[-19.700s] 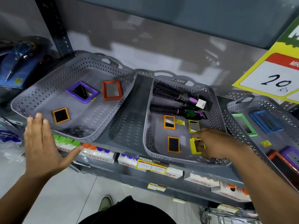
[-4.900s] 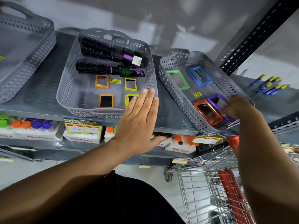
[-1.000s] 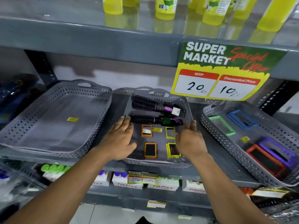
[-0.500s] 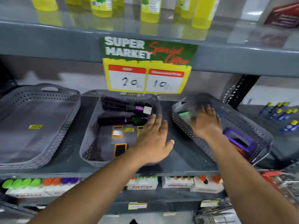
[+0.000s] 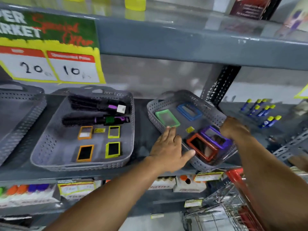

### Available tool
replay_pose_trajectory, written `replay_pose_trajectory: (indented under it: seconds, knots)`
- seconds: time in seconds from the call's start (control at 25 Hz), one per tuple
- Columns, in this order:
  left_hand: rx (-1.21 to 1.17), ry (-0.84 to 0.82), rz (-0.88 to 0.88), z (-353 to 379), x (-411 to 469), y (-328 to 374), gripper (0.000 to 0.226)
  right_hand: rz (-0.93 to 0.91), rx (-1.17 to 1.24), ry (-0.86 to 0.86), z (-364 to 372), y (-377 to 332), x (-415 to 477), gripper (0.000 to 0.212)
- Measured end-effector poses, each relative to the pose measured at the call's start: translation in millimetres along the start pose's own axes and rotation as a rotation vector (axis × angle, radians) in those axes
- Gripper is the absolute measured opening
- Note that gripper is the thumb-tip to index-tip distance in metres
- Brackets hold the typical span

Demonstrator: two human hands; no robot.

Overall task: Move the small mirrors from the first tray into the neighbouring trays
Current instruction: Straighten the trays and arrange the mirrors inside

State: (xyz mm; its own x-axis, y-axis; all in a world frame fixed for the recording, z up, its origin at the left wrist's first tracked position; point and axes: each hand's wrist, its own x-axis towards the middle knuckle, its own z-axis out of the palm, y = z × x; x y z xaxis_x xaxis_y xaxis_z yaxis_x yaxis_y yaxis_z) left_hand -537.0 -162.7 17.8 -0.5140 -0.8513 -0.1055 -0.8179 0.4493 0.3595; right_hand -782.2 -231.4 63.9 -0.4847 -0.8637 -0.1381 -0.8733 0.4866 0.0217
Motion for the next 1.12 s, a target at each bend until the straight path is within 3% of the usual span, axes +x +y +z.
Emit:
replay_pose_trajectory:
  seconds: [0.12,0.4,0.8,1.12]
  knots:
    - [0.01,-0.014,-0.082,-5,6,-6,0.095,-0.003,0.043,0.008,3,1,0,0.032]
    - [0.182,-0.051,-0.307,-40,28,-50,0.083,0.004,0.08,0.109,18,-19,-30,0.035]
    - [0.196,-0.116,-0.231,-55,28,-73,0.077,0.02,0.135,0.188,32,-18,-54,0.026]
    - [0.216,-0.124,-0.242,-56,24,-71,0.075,0.033,0.124,0.19,36,-16,-56,0.03]
